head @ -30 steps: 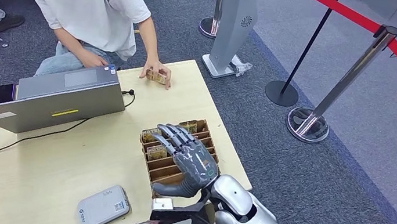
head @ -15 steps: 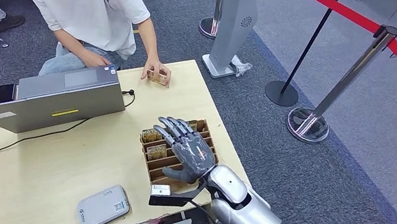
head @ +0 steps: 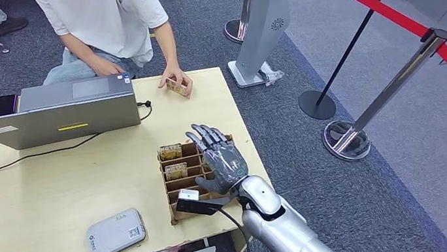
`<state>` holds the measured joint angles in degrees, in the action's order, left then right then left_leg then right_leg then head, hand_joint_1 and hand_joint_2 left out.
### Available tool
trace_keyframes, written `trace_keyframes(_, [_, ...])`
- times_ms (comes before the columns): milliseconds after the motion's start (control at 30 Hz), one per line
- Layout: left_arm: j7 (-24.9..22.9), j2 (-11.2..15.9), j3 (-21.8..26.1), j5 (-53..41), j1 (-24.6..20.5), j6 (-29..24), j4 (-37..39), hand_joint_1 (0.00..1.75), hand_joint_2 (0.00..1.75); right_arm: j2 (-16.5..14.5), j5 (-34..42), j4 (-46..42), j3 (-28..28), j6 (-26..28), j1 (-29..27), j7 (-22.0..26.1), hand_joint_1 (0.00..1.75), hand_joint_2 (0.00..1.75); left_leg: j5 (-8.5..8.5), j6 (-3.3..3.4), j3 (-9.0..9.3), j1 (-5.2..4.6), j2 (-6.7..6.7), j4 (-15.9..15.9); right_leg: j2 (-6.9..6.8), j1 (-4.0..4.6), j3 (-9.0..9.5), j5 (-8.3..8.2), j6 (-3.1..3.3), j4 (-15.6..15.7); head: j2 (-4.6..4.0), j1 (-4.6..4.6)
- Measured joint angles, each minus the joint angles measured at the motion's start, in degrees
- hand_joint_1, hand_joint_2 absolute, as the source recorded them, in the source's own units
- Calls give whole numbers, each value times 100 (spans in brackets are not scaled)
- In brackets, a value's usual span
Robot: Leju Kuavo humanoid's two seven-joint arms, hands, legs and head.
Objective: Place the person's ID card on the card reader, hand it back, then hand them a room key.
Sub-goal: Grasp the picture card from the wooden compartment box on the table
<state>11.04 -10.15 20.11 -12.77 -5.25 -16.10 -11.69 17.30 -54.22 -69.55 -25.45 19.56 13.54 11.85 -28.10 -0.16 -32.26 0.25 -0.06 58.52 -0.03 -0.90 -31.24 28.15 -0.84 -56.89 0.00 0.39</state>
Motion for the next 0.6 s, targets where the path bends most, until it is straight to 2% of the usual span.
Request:
trace_keyframes(233, [12,24,0,47,6,-3,0,0,0,100,84,-71,19,20,-21,-20,0,175,0,0,-1,-1,-1,0,0,-1,0,0,0,0,0,0])
trace_keyframes(600, [65,32,0,48,11,-1,0,0,0,302,188,-697,199,45,-341,-108,0,175,0,0,0,0,0,0,0,0,-1,0,0,1,0,0])
